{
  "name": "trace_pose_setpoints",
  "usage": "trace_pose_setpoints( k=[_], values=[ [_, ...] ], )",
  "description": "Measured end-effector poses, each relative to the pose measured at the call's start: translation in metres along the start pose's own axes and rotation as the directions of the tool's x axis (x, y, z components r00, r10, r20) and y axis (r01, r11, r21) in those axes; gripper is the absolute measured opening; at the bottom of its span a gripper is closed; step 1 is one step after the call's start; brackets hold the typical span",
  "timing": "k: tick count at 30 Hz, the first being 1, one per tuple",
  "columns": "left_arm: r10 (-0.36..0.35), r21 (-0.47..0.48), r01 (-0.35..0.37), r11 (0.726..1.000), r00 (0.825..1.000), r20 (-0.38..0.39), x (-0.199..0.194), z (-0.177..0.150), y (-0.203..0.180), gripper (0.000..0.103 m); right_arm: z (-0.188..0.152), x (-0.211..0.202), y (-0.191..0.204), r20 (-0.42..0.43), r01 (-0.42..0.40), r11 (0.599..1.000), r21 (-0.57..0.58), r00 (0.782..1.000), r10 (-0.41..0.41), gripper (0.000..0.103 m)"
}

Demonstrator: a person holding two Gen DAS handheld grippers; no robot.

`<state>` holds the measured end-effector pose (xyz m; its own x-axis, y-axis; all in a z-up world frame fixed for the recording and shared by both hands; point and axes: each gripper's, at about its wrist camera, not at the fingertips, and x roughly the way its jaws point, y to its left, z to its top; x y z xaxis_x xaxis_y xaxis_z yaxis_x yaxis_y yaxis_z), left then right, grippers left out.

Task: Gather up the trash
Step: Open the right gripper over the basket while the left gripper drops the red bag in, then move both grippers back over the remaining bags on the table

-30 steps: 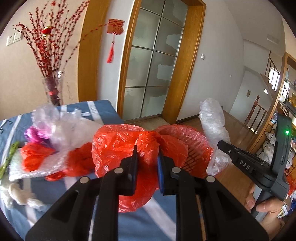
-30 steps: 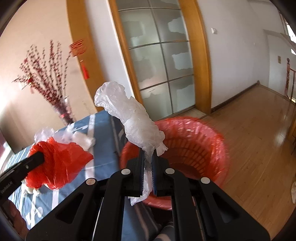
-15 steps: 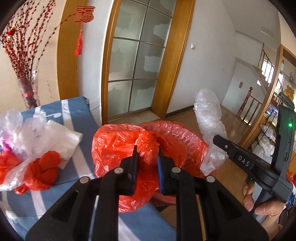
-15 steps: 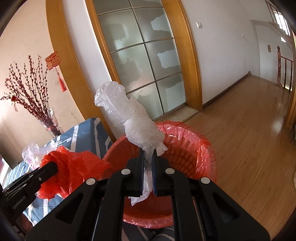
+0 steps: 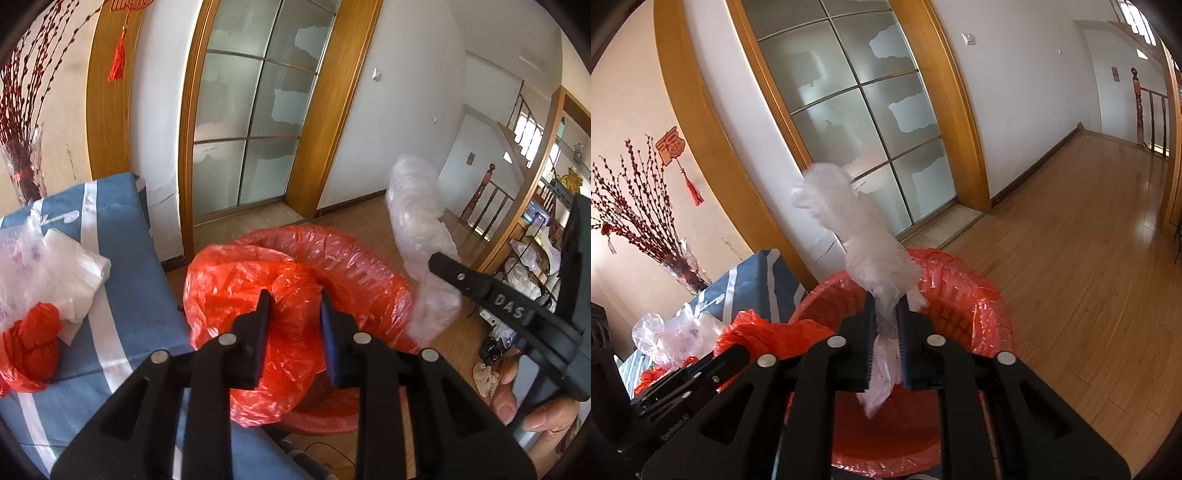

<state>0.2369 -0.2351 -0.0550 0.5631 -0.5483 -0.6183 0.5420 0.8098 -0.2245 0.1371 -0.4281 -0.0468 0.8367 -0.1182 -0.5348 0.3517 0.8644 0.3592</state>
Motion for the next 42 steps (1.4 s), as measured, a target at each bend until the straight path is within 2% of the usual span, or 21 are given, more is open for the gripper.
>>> trace_pose_setpoints(
  k=[2, 4, 9, 12, 13, 18, 21, 29, 34, 38, 42],
  values=[
    [-0.002, -0.011, 0.001, 1.0, 1.0, -0.019, 0.005, -0.002, 0.003, 0.035, -0.002, -0.001, -0.004, 0.001, 0.01, 1.0, 0.009, 1.0, -0.01, 0.036],
    [0.006, -0.018, -0.007, 1.0, 1.0, -0.021, 0.005, -0.003, 0.007, 0.04, -0.003, -0.002, -0.005, 0.004, 0.018, 1.0, 0.009, 1.0, -0.018, 0.041],
    [0.047, -0.026, -0.047, 0.999, 0.999, -0.008, -0.008, -0.005, 0.021, 0.05, -0.009, -0.008, 0.0, 0.009, 0.044, 0.999, -0.017, 0.999, -0.043, 0.041],
    [0.111, -0.015, -0.111, 0.994, 0.994, 0.025, -0.027, -0.01, 0.028, 0.061, -0.013, -0.015, 0.012, 0.033, 0.066, 0.996, -0.067, 0.997, -0.064, 0.046],
    [0.138, -0.012, -0.137, 0.99, 0.99, 0.039, -0.037, -0.015, 0.032, 0.064, -0.014, -0.018, 0.018, 0.045, 0.07, 0.994, -0.085, 0.997, -0.066, 0.049],
    [0.248, -0.014, -0.248, 0.969, 0.965, 0.089, -0.078, -0.03, 0.054, 0.07, -0.024, -0.03, 0.047, 0.063, 0.033, 0.985, -0.17, 0.998, -0.023, 0.05],
    [0.308, -0.031, -0.306, 0.951, 0.944, 0.122, -0.106, -0.04, 0.072, 0.072, -0.032, -0.033, 0.069, 0.047, -0.011, 0.978, -0.207, 0.999, 0.021, 0.05],
    [0.48, -0.098, -0.47, 0.877, 0.856, 0.19, -0.181, -0.068, 0.126, 0.076, -0.062, -0.037, 0.136, -0.01, -0.121, 0.941, -0.315, 0.992, 0.124, 0.05],
    [0.565, -0.156, -0.544, 0.825, 0.804, 0.186, -0.218, -0.091, 0.164, 0.076, -0.082, -0.037, 0.177, -0.048, -0.182, 0.91, -0.372, 0.983, 0.177, 0.05],
    [0.62, -0.211, -0.587, 0.782, 0.768, 0.162, -0.244, -0.108, 0.196, 0.076, -0.098, -0.026, 0.21, -0.119, -0.25, 0.89, -0.381, 0.968, 0.221, 0.05],
    [0.656, -0.27, -0.609, 0.746, 0.742, 0.139, -0.262, -0.12, 0.225, 0.076, -0.112, -0.007, 0.238, -0.174, -0.284, 0.884, -0.372, 0.957, 0.234, 0.049]
  ],
)
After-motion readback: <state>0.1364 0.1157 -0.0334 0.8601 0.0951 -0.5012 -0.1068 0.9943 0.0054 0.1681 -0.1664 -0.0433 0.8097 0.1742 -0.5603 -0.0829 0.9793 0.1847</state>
